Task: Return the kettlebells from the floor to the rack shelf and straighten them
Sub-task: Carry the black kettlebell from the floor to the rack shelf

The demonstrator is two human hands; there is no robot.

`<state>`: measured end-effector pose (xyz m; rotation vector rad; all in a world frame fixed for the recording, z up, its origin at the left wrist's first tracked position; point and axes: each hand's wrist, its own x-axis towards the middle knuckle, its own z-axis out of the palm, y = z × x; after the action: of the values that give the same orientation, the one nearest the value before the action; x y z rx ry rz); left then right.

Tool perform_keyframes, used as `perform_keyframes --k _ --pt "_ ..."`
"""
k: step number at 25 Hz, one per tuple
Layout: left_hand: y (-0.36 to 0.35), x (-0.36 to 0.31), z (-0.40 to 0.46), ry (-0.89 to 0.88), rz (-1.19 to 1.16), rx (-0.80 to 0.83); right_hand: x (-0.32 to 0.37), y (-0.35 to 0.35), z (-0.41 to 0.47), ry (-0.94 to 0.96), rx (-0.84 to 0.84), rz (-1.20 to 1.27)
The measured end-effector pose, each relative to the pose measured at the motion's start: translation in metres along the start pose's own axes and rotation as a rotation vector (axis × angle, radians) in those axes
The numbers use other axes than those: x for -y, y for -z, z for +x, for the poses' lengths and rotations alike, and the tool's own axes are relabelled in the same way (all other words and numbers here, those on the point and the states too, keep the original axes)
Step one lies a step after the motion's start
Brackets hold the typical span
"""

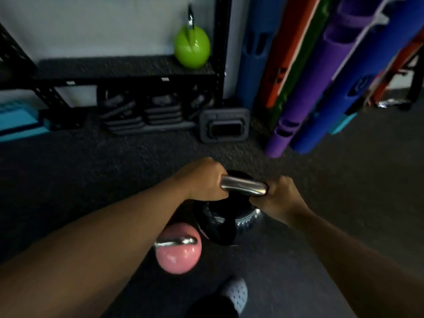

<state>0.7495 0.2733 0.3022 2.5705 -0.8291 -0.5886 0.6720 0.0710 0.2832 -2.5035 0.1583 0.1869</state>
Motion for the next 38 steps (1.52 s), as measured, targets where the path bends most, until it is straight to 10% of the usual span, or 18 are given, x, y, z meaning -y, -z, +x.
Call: perform_keyframes --k 24,38 --pt "0.36 0.489 0.295 0.176 0.323 -0.428 0.329 -0.086 0.647 0.279 -0.128 -0.109" --pt "0.426 0.567 0.445 0.28 0.163 -0.564 0.351 -0.102 0.827 0.189 -0.324 -0.041"
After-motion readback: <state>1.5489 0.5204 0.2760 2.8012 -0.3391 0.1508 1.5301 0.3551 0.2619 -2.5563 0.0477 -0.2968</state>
